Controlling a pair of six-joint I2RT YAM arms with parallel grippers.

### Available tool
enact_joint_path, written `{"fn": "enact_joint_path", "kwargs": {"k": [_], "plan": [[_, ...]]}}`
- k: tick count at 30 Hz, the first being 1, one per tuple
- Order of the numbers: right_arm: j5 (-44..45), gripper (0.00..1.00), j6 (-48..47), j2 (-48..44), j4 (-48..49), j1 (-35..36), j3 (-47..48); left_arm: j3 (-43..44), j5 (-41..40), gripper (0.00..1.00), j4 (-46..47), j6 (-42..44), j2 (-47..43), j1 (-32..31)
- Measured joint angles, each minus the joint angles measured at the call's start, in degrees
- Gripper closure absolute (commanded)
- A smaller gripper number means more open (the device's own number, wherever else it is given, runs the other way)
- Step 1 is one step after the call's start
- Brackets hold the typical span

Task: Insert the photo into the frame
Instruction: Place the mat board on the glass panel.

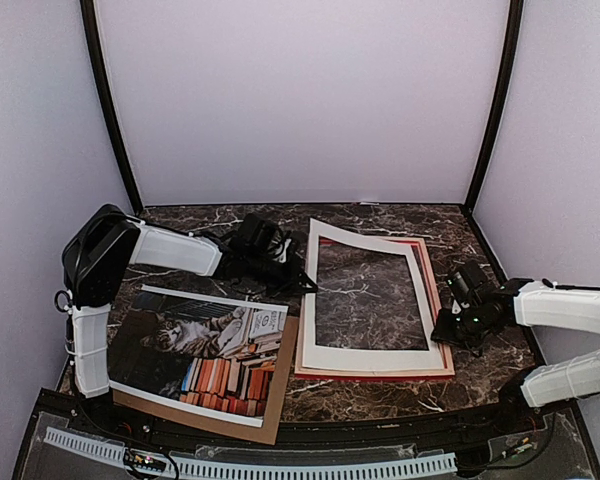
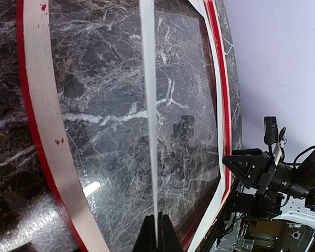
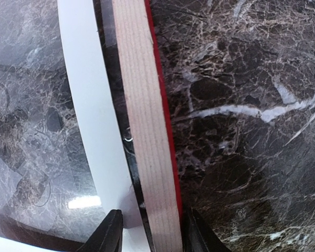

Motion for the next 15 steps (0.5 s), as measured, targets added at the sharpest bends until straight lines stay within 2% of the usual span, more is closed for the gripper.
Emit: {"fn": "enact_joint_path", "kwargs": {"k": [8,15], "plan": [[0.5,0.67,0.0,0.0,-0.2,0.0,0.0,0.3,0.3,0.93,0.2,0.1,0.1,-0.4],[0.7,0.63,0.0,0.0,-0.2,0.0,0.0,2.6,0.5,0.96,-0.5,0.5,1.7,-0.5]]}}
